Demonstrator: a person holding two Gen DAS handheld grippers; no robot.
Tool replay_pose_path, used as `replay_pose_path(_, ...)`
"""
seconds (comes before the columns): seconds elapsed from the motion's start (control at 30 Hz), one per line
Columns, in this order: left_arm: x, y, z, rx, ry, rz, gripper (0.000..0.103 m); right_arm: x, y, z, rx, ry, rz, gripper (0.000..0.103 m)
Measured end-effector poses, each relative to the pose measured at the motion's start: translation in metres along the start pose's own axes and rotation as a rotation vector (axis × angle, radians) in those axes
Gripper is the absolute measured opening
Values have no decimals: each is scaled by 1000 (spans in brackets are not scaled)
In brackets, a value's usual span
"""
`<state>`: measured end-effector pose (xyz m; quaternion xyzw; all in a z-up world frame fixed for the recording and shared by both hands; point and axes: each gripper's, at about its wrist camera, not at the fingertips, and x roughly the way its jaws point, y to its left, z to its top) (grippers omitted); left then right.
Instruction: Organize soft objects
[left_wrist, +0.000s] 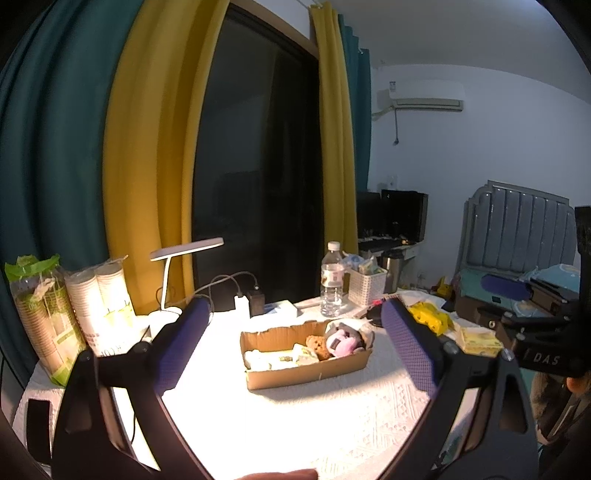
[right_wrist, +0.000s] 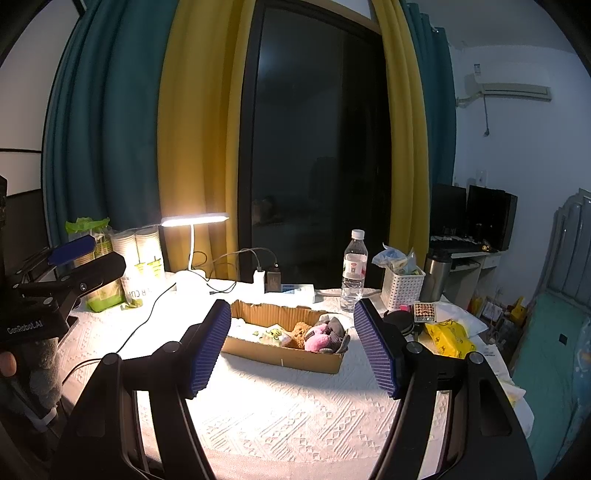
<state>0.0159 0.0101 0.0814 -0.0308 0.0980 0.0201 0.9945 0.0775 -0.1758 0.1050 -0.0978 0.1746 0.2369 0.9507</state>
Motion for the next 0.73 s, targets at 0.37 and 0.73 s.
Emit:
replay_pose_path(0.37,-1,1,-1,-2,3,-1,96,4,0,0,0,9,3,72)
replay_pose_path(0.73,3,-3,-5,2,10,-15,96,8,1,0,0,18,7,72)
